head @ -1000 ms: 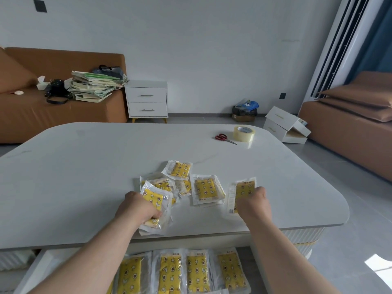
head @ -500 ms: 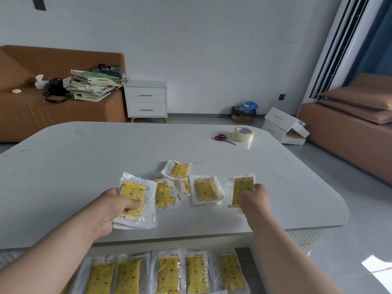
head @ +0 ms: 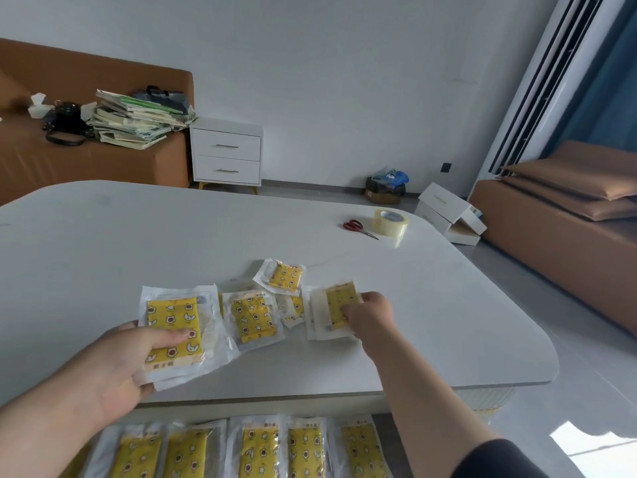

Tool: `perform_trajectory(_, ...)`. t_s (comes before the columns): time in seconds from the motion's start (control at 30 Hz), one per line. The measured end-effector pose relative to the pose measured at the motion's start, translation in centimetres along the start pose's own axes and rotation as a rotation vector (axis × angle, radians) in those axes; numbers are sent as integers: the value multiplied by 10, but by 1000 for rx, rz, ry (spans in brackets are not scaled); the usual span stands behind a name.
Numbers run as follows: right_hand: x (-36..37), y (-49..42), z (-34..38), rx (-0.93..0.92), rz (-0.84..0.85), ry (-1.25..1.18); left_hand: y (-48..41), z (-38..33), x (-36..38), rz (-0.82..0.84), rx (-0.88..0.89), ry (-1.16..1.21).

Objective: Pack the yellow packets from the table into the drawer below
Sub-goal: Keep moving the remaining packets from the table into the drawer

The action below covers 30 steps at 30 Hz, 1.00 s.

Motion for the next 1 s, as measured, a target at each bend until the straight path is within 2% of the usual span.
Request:
perform_trajectory(0.37,3,-3,-1,40,-91,561,-10,-7,-21,-40,2,41)
perform_trajectory(0.47,10,-3,0,32,-81,626,-10,-10,-23,-45,-1,43)
perform_trajectory(0.73,17,3,10,106,28,600,-7,-9,-23,-39,-11,19)
perform_trajectory(0.87,15,2,9,77,50,379,-8,-10,-25,-47,-3,25)
perform_trajectory(1.0,14,5,3,-71,93,163,-6,-10,-23,-24,2,37)
Point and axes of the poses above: each hand's wrist, its own y-axis away from the middle knuckle, its own x-axis out of the palm, z = x × y, the point moved 2 cm from there along -y, towards the middle knuckle, and after that the axes turned 1 degree about -y, right-handed, at the moved point
